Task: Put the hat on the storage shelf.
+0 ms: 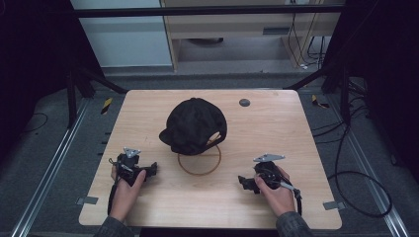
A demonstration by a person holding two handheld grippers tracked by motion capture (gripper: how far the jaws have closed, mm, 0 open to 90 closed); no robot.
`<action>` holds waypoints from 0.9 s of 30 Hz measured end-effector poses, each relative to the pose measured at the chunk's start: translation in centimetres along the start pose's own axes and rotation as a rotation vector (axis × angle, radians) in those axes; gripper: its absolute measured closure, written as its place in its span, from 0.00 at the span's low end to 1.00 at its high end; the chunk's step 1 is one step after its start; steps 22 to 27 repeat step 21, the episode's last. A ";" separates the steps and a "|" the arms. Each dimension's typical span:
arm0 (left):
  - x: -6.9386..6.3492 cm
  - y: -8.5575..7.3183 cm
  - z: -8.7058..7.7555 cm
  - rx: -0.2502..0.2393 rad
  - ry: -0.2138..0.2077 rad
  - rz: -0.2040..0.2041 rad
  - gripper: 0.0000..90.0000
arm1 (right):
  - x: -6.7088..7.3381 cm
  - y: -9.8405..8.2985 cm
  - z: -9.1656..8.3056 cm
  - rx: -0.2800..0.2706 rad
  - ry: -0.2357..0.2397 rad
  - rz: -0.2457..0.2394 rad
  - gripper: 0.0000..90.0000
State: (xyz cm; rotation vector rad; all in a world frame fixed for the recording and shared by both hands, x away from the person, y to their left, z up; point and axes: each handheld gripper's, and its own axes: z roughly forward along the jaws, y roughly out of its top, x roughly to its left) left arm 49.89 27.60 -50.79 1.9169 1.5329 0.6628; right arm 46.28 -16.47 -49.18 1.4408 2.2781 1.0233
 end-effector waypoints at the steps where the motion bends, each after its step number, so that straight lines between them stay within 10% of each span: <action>1: 0.0 0.0 0.0 0.000 0.000 0.000 0.00 | 0.0 0.0 0.2 -0.008 -0.003 0.004 0.13; 10: 0.0 0.0 0.0 0.000 0.000 0.000 0.00 | 0.4 -0.1 1.6 -0.045 -0.039 0.016 0.11; 16: 0.1 0.1 0.1 0.000 -0.003 0.001 0.00 | 1.3 -0.3 2.7 -0.068 -0.136 -0.082 0.06; 27: 0.5 0.3 0.3 -0.001 -0.001 0.000 0.00 | 1.3 -0.3 2.7 -0.065 -0.138 -0.078 0.06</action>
